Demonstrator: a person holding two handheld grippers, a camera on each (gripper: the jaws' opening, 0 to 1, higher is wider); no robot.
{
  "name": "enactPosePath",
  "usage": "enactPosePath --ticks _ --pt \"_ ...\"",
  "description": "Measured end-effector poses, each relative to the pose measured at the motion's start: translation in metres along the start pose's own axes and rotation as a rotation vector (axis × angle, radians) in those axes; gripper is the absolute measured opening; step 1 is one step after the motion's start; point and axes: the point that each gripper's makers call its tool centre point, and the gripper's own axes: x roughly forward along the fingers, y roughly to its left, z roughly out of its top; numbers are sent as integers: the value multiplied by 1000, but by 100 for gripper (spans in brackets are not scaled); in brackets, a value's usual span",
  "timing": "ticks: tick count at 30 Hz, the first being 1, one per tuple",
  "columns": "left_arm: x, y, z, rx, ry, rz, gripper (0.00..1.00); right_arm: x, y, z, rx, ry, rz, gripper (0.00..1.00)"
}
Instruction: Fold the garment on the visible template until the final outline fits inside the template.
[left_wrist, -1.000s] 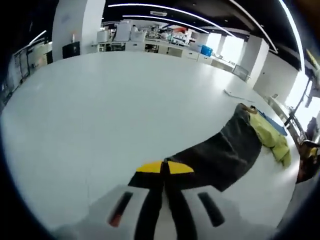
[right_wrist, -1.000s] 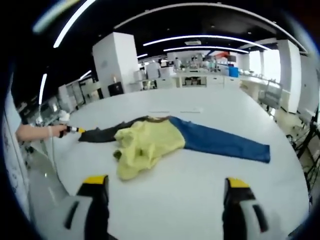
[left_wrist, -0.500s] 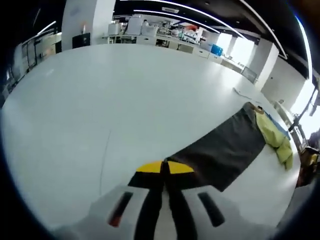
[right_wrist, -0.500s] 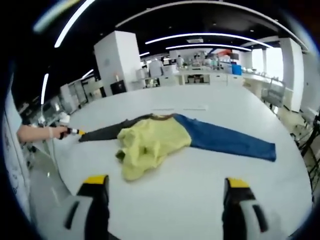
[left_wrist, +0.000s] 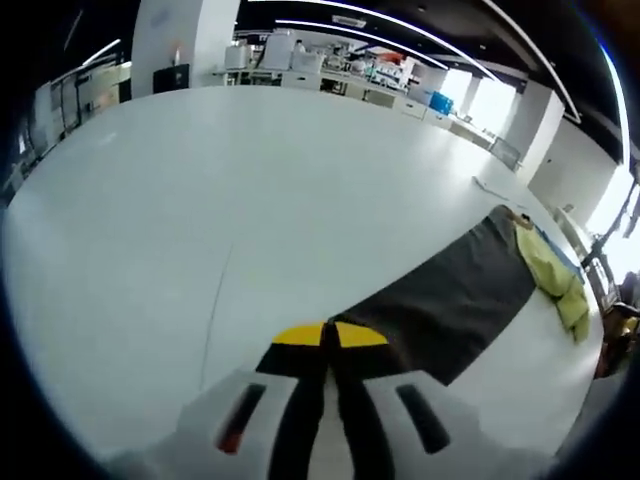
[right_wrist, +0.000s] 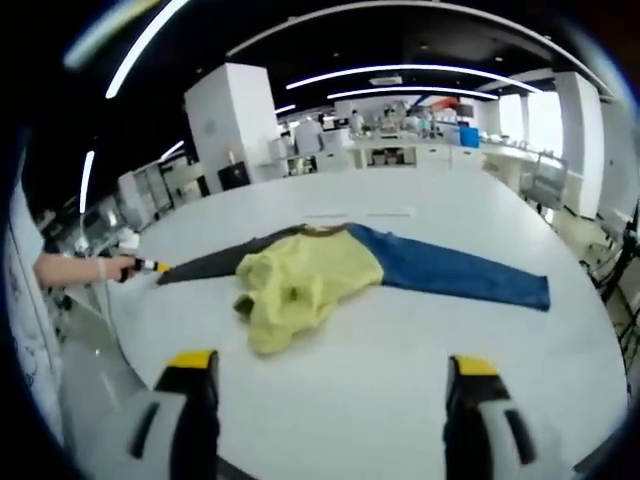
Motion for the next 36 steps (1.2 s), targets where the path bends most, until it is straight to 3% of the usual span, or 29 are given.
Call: enactPosePath --ticks 5,12,16,18,21,23,28,36 --pt "1 -1 0 13 -9 -7 0 0 -1 -2 1 -2 0 95" --pt "-9 -11 2 99 -37 -32 17 0 1 -1 2 -8 6 95" --pt "-9 -24 12 210 -88 -104 34 0 2 -1 -3 -5 12 95" --pt "-13 -36 13 237 -102 -142 45 1 4 0 -9 -6 17 95" --pt "-20 -67 19 243 -143 -261 59 1 5 1 -13 -13 21 95" --pt "-27 -86 18 276 -143 -292 67 1 5 2 -13 -17 23 95" --pt "-46 -136 21 386 -201 -431 74 -2 7 2 -19 -24 30 95" --pt "-63 -183 26 431 -229 -543 79 -12 4 4 -27 -44 27 95"
